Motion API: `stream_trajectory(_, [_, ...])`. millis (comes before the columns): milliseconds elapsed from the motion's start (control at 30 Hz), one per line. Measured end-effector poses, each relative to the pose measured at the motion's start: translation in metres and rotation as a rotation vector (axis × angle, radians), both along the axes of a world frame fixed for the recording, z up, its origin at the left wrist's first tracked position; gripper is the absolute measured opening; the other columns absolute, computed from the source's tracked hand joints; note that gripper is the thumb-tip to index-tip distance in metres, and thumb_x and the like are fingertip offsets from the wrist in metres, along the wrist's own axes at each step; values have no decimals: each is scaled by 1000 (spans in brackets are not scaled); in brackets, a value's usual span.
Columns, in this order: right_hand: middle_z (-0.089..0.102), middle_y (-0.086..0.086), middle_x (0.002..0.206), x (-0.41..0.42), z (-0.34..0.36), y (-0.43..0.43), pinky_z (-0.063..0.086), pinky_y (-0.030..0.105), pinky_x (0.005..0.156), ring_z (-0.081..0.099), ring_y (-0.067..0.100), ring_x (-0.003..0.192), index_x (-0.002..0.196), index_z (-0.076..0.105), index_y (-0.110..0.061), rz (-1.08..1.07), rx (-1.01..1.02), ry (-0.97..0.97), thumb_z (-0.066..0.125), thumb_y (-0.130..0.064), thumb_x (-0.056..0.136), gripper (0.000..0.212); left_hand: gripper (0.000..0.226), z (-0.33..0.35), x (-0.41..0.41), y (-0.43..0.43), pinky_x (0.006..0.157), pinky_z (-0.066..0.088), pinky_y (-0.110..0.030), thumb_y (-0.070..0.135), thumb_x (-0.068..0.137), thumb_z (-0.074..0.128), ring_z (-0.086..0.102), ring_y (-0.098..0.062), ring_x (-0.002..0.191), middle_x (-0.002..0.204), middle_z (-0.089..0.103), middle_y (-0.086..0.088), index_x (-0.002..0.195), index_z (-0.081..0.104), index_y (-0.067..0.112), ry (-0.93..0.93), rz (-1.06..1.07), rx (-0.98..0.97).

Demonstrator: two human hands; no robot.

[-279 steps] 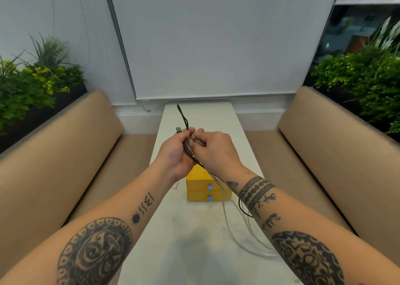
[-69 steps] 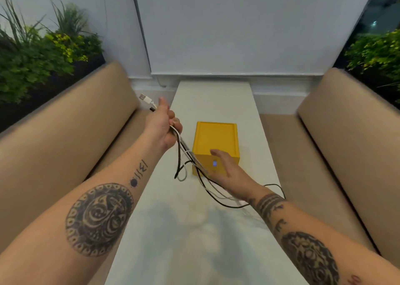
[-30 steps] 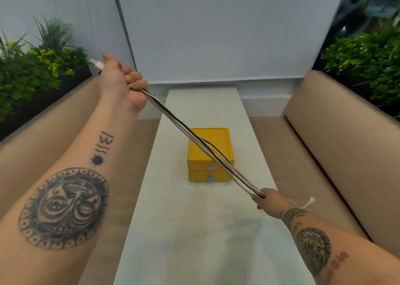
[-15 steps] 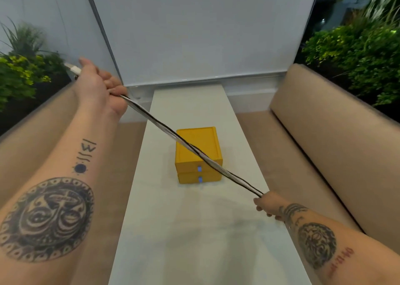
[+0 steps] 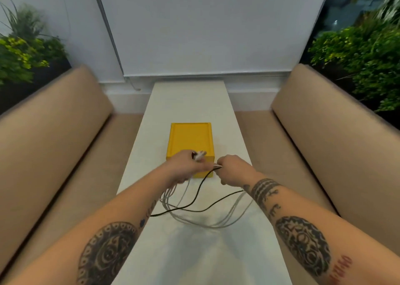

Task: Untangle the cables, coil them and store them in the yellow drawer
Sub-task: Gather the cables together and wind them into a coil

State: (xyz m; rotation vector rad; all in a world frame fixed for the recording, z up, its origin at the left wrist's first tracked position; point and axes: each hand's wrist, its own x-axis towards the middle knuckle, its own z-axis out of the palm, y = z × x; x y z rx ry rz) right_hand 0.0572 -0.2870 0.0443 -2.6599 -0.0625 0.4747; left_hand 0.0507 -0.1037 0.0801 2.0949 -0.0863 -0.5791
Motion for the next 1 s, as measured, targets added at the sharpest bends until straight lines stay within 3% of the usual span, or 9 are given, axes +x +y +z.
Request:
stream_trajectory(100, [72,8,85,-3,10,3,52,34,66,66,21,78,89,70,-9,-9,67,13,57,-16,91,15,36,-20,-6,-4,46,23,-26,50,78,75,29,-14,48,67,37,-4,88,58,19,50,-109,57])
stream_trajectory(233, [59,0,64,-11,19,-12,37,27,53,50,14,55,75,70,-15,-51,260,25,58,-41,96,35,33,-6,8,3,56,27,-31,45,86,68,35,-19,57,64,43,-2,74,56,17,-53,-212,186])
stream_trajectory(333, [57,-1,65,-19,8,-36,42,28,57,53,17,57,73,67,-18,-58,152,110,54,-54,96,45,37,24,36,34,55,29,-32,46,95,61,48,-21,64,66,52,0,69,54,21,-329,-69,324])
stream_trajectory(433, [62,-1,75,-34,-15,-66,41,27,60,60,17,71,85,64,-13,-177,45,166,42,-55,102,50,31,41,65,86,63,35,-33,44,97,58,53,-28,81,84,62,-7,83,64,17,-471,101,510])
stream_trajectory(533, [71,10,107,-48,-41,-88,44,32,75,64,25,97,112,66,-4,-273,-77,184,36,-53,104,58,36,37,79,130,68,36,-34,40,98,56,53,-30,84,98,67,-16,100,69,6,-422,243,545])
stream_trajectory(600, [70,10,115,-53,-58,-93,47,33,87,64,25,105,118,66,-5,-319,-102,214,36,-53,104,58,37,29,80,139,66,38,-35,40,98,57,54,-31,83,101,69,-19,101,70,6,-397,246,556])
stream_trajectory(733, [67,8,102,-61,-75,-93,44,30,80,64,27,107,98,65,-9,-341,-173,239,37,-52,104,52,37,26,82,143,68,37,-34,40,98,55,55,-34,87,100,68,-19,99,69,6,-448,297,563])
stream_trajectory(867, [63,5,85,-71,-91,-89,42,30,71,62,27,88,91,62,-11,-435,-152,195,40,-51,104,48,35,18,79,163,73,40,-34,40,98,54,57,-37,94,99,65,-18,105,69,9,-398,330,600])
stream_trajectory(1000, [64,4,90,-66,-91,-60,41,33,74,61,26,87,87,56,-17,-440,-25,137,31,-50,105,45,47,1,71,149,69,42,-35,50,90,64,60,-31,83,95,68,-16,93,65,3,-266,146,575])
